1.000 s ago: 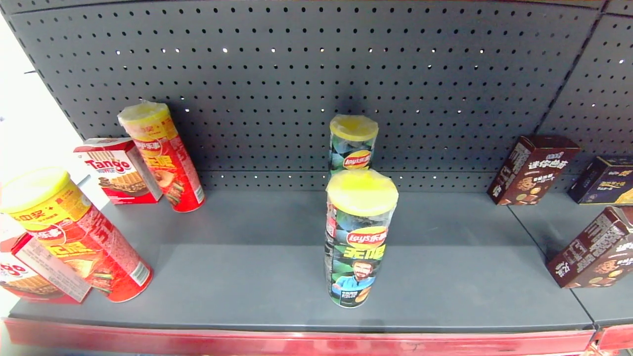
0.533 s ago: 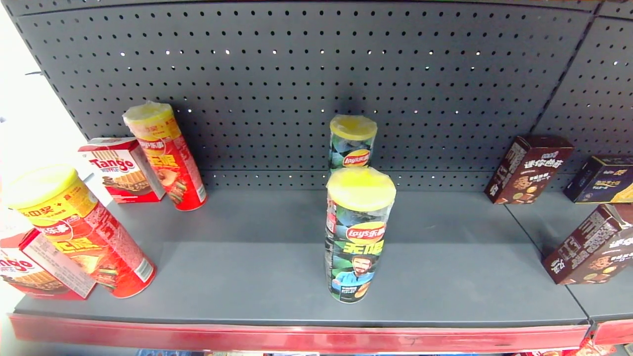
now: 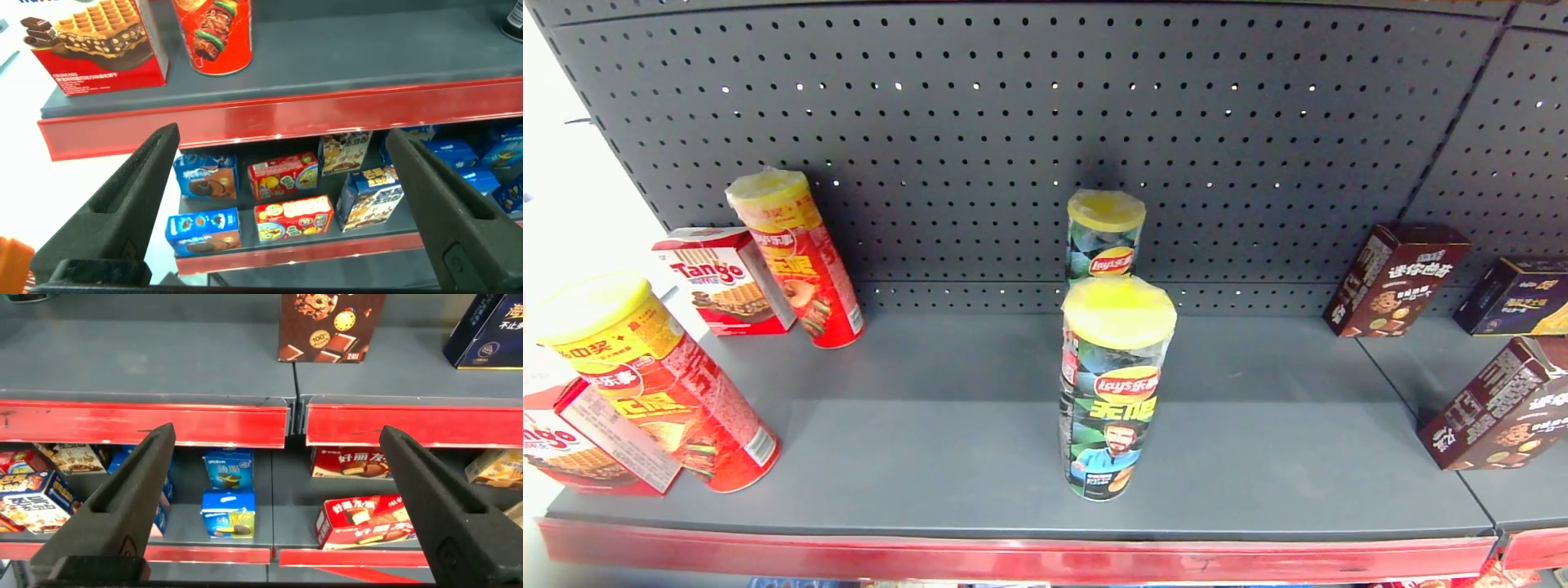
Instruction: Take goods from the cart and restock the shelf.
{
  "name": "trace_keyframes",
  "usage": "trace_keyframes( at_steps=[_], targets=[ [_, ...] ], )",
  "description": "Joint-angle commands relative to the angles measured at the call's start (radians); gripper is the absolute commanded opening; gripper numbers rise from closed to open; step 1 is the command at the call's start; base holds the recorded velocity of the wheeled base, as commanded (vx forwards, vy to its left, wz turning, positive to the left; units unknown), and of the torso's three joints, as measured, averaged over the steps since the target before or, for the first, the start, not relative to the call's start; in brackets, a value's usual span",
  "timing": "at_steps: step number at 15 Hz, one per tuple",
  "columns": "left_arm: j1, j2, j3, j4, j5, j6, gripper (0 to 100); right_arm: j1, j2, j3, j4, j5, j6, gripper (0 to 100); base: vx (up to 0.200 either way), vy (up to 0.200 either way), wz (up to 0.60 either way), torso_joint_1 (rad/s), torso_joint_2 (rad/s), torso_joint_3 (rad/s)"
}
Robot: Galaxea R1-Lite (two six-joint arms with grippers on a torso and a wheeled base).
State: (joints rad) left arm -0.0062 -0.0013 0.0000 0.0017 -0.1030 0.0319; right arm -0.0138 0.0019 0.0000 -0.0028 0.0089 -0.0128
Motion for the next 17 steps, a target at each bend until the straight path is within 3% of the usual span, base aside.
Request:
trace_keyframes(
  at_steps=[1, 17],
  targets=[
    [0.0, 0.001, 0.0, 0.0, -0.001, 0.0, 100, 0.0, 0.0, 0.0, 0.0, 0.0, -0.001, 100, 0.0, 0.0, 0.0, 0.0, 0.0, 0.0],
    [0.0, 0.001, 0.0, 0.0, 0.0, -0.001, 100, 0.0, 0.0, 0.0, 0.0, 0.0, 0.004, 100, 0.0, 0.0, 0.0, 0.0, 0.0, 0.0]
  ],
)
